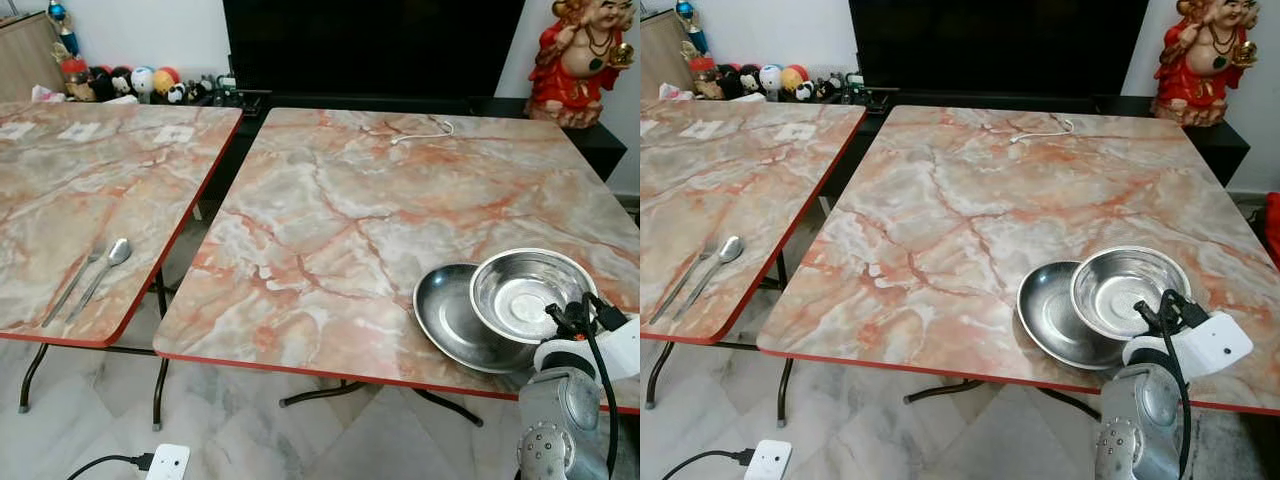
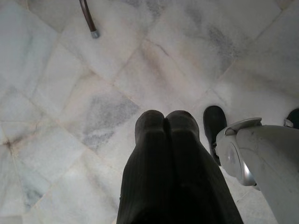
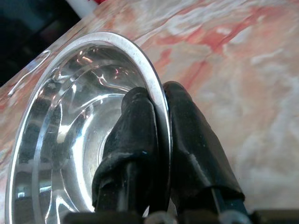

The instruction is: Setting the table

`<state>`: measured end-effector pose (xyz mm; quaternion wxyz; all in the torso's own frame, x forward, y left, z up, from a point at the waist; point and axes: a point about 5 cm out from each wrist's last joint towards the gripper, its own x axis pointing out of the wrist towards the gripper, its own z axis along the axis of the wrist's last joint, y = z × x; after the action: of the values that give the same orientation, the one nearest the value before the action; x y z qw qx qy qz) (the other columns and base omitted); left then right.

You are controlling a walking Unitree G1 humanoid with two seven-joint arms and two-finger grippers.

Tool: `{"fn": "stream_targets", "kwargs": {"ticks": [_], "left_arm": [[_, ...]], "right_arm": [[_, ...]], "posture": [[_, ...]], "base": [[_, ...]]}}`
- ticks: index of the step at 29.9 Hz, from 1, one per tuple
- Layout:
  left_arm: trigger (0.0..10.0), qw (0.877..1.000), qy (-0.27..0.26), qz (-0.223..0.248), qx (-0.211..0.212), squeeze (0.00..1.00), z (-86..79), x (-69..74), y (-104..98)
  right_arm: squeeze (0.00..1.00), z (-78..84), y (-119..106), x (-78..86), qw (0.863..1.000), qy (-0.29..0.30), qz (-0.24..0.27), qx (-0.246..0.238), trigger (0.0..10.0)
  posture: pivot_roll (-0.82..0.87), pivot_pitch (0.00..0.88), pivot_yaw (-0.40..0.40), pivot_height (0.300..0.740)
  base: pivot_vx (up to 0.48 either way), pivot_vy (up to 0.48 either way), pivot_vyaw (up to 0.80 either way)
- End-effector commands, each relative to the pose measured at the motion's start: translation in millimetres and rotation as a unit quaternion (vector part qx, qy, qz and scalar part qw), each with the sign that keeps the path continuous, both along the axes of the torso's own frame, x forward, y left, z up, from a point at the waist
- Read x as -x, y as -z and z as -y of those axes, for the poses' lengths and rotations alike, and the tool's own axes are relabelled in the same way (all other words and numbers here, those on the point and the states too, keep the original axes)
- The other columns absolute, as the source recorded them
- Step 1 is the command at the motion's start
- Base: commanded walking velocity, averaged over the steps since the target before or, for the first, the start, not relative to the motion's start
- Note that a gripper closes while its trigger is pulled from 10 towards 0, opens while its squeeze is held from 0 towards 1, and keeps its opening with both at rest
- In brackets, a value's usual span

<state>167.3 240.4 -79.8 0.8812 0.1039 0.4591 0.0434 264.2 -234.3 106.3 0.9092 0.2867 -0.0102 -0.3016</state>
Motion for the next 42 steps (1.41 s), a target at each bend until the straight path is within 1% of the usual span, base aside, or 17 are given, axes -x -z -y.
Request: {"fn": "stream_targets", "kwargs": {"ticks": [1,6,8,9,10,20,24,27,31,32,33,34,37,38,39,40,42], "left_arm": [[10.0,1.000,0.001,-0.008,-0.004,0.00,-2.3,2.7,0.8],[10.0,1.000,0.000,-0.008,-0.004,0.00,-2.5,2.7,0.8],[10.0,1.000,0.000,-0.008,-0.004,0.00,-2.5,2.8,0.8],[10.0,1.000,0.000,-0.009,-0.004,0.00,-2.6,2.7,0.8],[10.0,1.000,-0.001,-0.008,-0.004,0.00,-2.7,2.7,0.8],[10.0,1.000,-0.001,-0.008,-0.004,0.00,-2.8,2.6,0.7],[10.0,1.000,-0.002,-0.008,-0.004,0.00,-2.8,2.6,0.7],[10.0,1.000,-0.002,-0.008,-0.005,0.00,-2.8,2.8,0.7],[10.0,1.000,-0.002,-0.008,-0.005,0.00,-2.8,2.8,0.7],[10.0,1.000,-0.003,-0.008,-0.004,0.00,-2.8,2.8,0.7],[10.0,1.000,-0.003,-0.008,-0.004,0.00,-2.8,2.8,0.7],[10.0,1.000,-0.003,-0.007,-0.004,0.00,-2.9,2.9,0.7],[10.0,1.000,-0.003,-0.007,-0.004,0.00,-3.1,3.0,0.7],[10.0,1.000,-0.003,-0.008,-0.004,0.00,-3.1,3.1,0.8],[10.0,1.000,-0.003,-0.008,-0.004,0.00,-3.1,3.1,0.8],[10.0,1.000,-0.003,-0.008,-0.004,0.00,-3.1,3.3,0.8],[10.0,1.000,-0.003,-0.008,-0.004,0.00,-3.2,3.4,0.9]], "right_arm": [[0.00,-9.3,-2.3,-6.3,1.000,-0.023,0.010,-0.018,10.0],[0.00,-14.7,0.4,-8.3,0.999,-0.046,-0.003,-0.028,10.0],[0.00,-17.0,5.2,-7.2,0.998,-0.050,-0.021,-0.031,10.0],[0.00,-19.2,10.3,-6.1,0.997,-0.057,-0.039,-0.033,10.0],[0.00,-19.8,11.7,-5.8,0.997,-0.057,-0.042,-0.034,10.0],[0.00,-19.2,17.4,-4.7,0.995,-0.060,-0.065,-0.039,10.0],[0.00,-21.7,19.3,-6.2,0.994,-0.073,-0.067,-0.043,10.0],[0.00,-26.1,18.6,-9.1,0.992,-0.095,-0.063,-0.048,10.0],[0.00,-26.3,19.7,-8.6,0.992,-0.091,-0.070,-0.047,10.0],[0.43,-26.1,20.3,-8.4,0.992,-0.091,-0.071,-0.048,10.0],[0.43,-26.1,20.3,-8.4,0.992,-0.091,-0.071,-0.048,10.0],[0.61,-25.3,20.5,-8.3,0.992,-0.089,-0.071,-0.047,10.0],[0.60,-24.0,20.0,-8.3,0.993,-0.085,-0.070,-0.045,10.0],[0.40,-23.0,19.9,-7.9,0.993,-0.082,-0.072,-0.042,10.0],[0.40,-22.4,19.8,-7.7,0.993,-0.080,-0.073,-0.041,10.0],[0.00,-21.1,20.2,-7.2,0.993,-0.076,-0.077,-0.039,10.0],[0.00,-20.5,20.3,-7.2,0.993,-0.074,-0.077,-0.040,10.0]], "posture": [[0.01,0.000,-0.022,0.740],[0.01,0.002,-0.023,0.740],[0.01,0.003,-0.023,0.740],[0.01,0.005,-0.023,0.740],[0.01,0.006,-0.024,0.740],[0.01,0.008,-0.023,0.740],[0.02,0.008,-0.023,0.740],[0.02,0.008,-0.022,0.740],[0.02,0.007,-0.023,0.740],[0.02,0.007,-0.023,0.740],[0.02,0.007,-0.023,0.740],[0.02,0.009,-0.023,0.740],[0.02,0.009,-0.023,0.740],[0.02,0.009,-0.021,0.740],[0.02,0.009,-0.021,0.740],[0.02,0.010,-0.021,0.740],[0.02,0.010,-0.021,0.740]], "base": [[0.000,0.000,0.00],[0.000,0.000,0.00],[0.000,0.000,0.00],[0.000,0.000,0.00],[0.000,0.000,0.00],[0.000,0.000,0.00],[0.000,0.000,0.00],[0.000,0.000,0.00],[0.000,0.000,0.00],[0.000,0.000,0.00],[0.000,0.000,0.00],[0.000,0.000,0.00],[0.000,0.000,0.00],[0.000,0.000,0.00],[0.000,0.000,0.00],[0.000,0.000,0.00],[0.000,0.000,0.00]]}}
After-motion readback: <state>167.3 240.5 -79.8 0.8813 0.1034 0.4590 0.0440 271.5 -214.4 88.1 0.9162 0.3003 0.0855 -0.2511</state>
